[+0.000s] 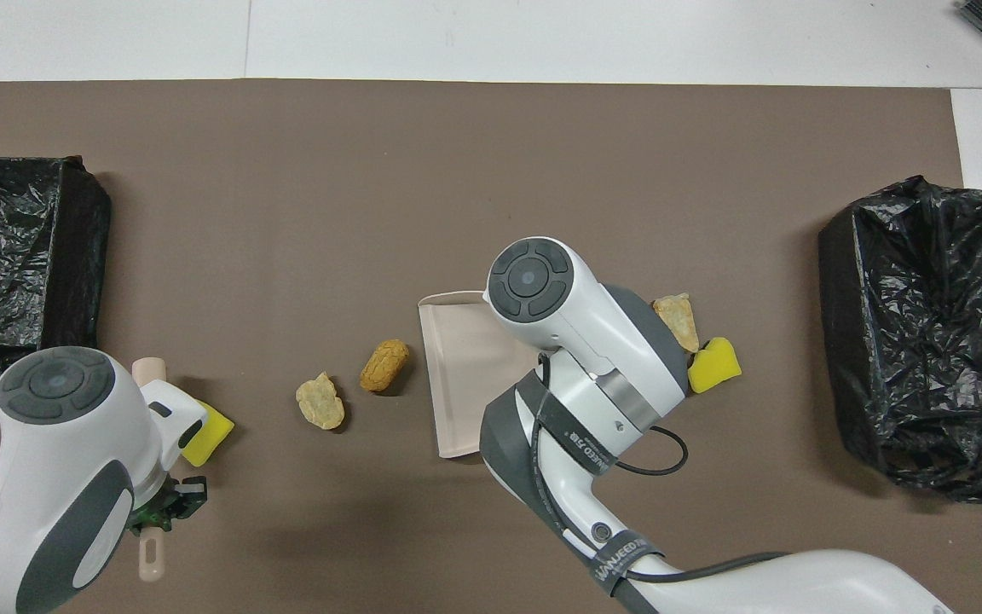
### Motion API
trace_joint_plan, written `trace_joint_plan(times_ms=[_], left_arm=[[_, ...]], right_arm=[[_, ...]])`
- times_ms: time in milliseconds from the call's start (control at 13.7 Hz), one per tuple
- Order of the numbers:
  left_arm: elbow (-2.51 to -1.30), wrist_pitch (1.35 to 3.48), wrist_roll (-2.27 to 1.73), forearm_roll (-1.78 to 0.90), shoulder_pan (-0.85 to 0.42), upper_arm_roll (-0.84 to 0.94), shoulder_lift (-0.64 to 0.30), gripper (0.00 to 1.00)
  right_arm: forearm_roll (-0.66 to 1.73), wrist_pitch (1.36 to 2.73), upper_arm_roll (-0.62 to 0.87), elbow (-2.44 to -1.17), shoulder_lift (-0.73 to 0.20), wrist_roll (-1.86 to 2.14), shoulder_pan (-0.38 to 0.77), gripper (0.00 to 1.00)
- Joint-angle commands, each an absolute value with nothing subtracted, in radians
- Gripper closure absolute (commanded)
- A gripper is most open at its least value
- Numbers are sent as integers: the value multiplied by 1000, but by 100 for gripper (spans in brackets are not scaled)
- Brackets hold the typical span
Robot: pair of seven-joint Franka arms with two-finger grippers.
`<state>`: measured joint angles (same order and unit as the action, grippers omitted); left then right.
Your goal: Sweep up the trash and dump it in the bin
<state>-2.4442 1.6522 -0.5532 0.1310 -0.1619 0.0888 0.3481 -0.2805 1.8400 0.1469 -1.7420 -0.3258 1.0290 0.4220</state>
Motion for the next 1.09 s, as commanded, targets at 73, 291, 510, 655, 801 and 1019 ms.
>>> trace_joint_plan(times_ms=[73,291,510,655,801,1019], left_arm=[[-2578,1726,-611,124,-118,94,457,100],[-2594,1750,-519,112,-155,97,410,100],[-2588,1824,-489,33,-187,97,371,100],[-2576,1896,-500,-53,-215,98,329,100],[-2534,1960,-505,-99,-253,98,250,100],[-2444,2003,-505,-166,-343,100,141,100]], right_arm=[[-298,1881,153,-1812,-281,1048,416,100],[-296,1885,153,-1812,-282,1045,419,100],[-298,1885,155,-1812,-284,1031,420,100],[-296,1891,153,-1812,-284,1023,420,100],[-296,1893,155,-1813,-284,1023,420,100],[-295,1893,153,-1813,-284,1023,420,100]])
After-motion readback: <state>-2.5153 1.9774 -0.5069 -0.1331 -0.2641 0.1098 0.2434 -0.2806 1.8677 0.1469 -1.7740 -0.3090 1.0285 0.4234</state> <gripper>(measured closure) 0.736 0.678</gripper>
